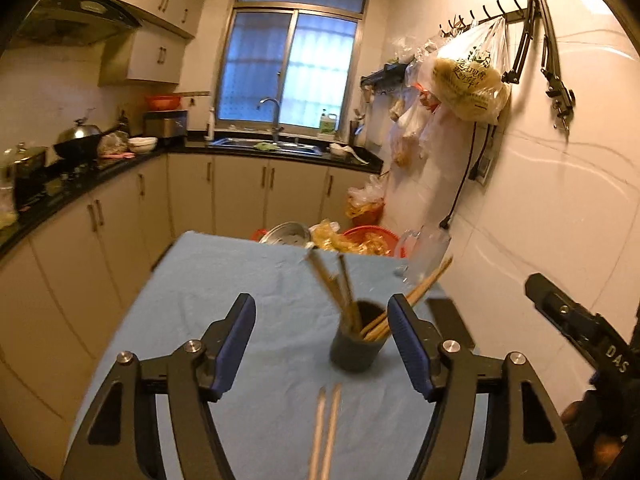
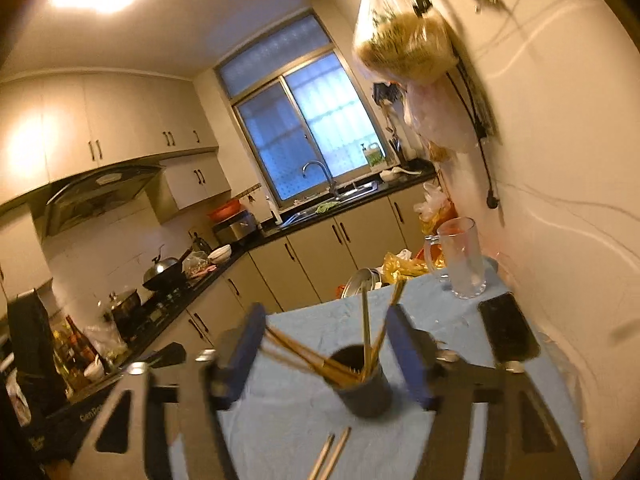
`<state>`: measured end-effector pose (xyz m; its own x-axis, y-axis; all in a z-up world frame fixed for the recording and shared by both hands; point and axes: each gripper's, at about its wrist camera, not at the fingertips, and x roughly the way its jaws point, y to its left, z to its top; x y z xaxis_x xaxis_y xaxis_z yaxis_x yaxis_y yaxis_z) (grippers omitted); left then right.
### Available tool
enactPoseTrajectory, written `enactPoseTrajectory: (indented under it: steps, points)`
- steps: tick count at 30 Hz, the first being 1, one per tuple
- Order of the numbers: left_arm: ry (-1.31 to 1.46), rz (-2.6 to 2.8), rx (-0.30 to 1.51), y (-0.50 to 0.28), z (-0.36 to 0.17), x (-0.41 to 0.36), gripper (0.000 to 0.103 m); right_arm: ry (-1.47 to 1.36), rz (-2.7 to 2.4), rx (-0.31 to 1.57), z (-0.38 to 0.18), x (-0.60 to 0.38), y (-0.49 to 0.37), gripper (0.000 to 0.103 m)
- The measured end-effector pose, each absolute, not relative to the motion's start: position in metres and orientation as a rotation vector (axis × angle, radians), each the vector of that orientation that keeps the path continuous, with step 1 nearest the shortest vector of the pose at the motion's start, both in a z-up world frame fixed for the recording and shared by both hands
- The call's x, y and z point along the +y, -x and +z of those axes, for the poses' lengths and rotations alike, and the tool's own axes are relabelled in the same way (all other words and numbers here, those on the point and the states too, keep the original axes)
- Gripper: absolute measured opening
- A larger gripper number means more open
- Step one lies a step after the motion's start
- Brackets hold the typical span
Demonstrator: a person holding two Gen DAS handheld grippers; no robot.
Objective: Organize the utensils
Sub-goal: 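Withdraw both open tools toward the last two chopsticks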
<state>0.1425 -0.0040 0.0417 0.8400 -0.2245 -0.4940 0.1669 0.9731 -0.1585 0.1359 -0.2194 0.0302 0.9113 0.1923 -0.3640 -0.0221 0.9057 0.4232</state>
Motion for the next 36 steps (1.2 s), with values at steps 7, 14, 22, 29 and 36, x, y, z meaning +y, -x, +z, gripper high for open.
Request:
enactPoseTrajectory:
  steps: [7,14,22,29,36]
  points:
    - [0.105,-0.134,0.644,-0.090,0.000,0.029,0.075,-0.346,0.173,0.530,0.002,-0.183,-0.077,0.069]
    - [0.098,-0.117,0.650,-0.060,-0.006,0.036,0.075,-0.357,0.159,0.597,-0.018,-0.179,-0.044,0.069]
    - [0.117,-0.145,0.724,-0.059,-0.028,0.035,0.075,-0.381,0.196,0.670,-0.038,-0.178,-0.041,0.069]
    - [0.124,-0.159,0.796,-0.081,-0.048,0.033,0.075,-0.424,0.236,0.756,-0.056,-0.178,-0.067,0.061]
    - [0.124,-0.157,0.839,-0.113,-0.063,0.031,0.075,-0.410,0.222,0.836,-0.077,-0.176,-0.109,0.050]
